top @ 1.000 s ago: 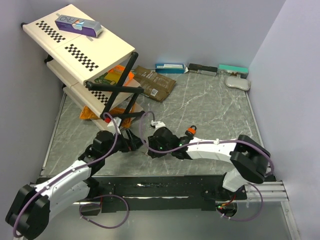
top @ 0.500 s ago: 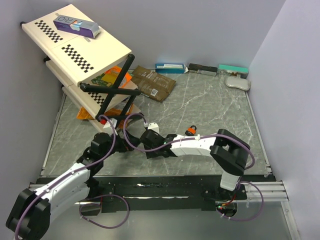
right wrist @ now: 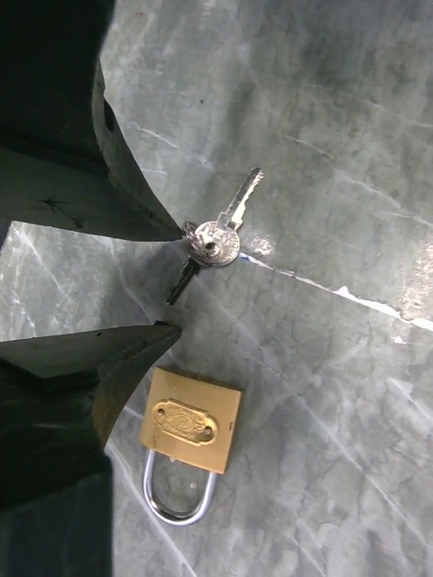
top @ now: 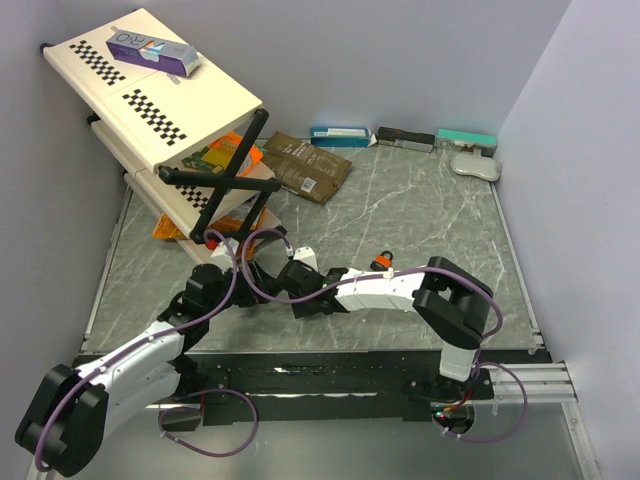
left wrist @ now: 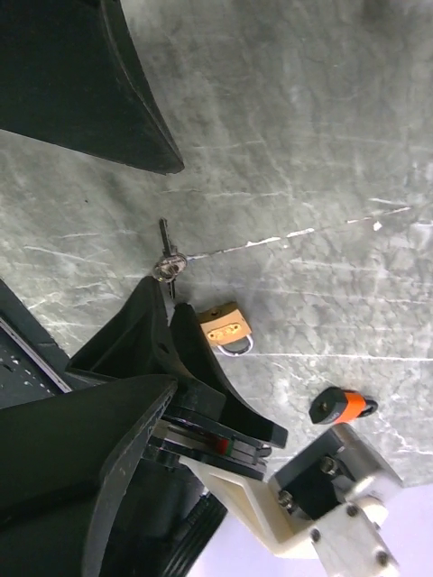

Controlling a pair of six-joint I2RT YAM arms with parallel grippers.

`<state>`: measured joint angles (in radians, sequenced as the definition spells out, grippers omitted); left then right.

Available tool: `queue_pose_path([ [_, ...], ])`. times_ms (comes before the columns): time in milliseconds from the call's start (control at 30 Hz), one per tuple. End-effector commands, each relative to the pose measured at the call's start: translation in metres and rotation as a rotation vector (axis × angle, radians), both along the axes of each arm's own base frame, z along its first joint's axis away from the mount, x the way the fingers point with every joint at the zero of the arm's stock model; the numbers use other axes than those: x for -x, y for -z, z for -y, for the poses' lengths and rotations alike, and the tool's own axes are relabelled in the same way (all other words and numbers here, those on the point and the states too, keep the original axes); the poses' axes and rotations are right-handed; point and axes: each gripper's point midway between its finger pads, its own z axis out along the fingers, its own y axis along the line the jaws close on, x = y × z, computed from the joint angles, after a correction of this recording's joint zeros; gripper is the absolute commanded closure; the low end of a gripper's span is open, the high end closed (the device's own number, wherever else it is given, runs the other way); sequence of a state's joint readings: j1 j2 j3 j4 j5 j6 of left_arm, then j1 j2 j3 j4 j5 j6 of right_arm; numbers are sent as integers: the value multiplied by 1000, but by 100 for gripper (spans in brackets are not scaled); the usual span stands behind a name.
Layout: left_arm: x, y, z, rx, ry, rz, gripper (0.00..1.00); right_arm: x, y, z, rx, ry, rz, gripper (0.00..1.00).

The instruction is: Unlock with the key

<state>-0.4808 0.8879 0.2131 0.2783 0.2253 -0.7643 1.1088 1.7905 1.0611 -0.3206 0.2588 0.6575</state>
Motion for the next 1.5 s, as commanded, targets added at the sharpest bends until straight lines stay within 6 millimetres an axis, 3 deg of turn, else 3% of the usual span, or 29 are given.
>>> queue_pose_path([
  [0, -9, -22, 6, 110, -26, 0, 1, -5, -9, -27, -46, -45, 32, 51],
  [300, -8, -21, 7, 111, -18, -6, 1, -5, -21, -42, -117, -76, 39, 52],
  [700, -8, -22, 10, 112, 1, -6, 1, 3, -42, -46, -230, -100, 52, 48],
  [1000, -9, -42, 7, 67, 23, 88, 1, 7, -54, -41, -294, -111, 81, 43],
  [1167, -11, -68, 5, 1, 25, 179, 2, 6, -68, -47, -333, -130, 107, 40],
  [1233, -5, -76, 13, -20, 55, 198, 2, 5, -71, -51, -343, -137, 110, 39],
  [1333, 0, -84, 24, -52, 82, 219, 2, 3, -65, -53, -323, -136, 104, 39],
  [1467, -1, -84, 18, -89, 40, 190, 2, 0, -51, -52, -272, -125, 92, 41],
])
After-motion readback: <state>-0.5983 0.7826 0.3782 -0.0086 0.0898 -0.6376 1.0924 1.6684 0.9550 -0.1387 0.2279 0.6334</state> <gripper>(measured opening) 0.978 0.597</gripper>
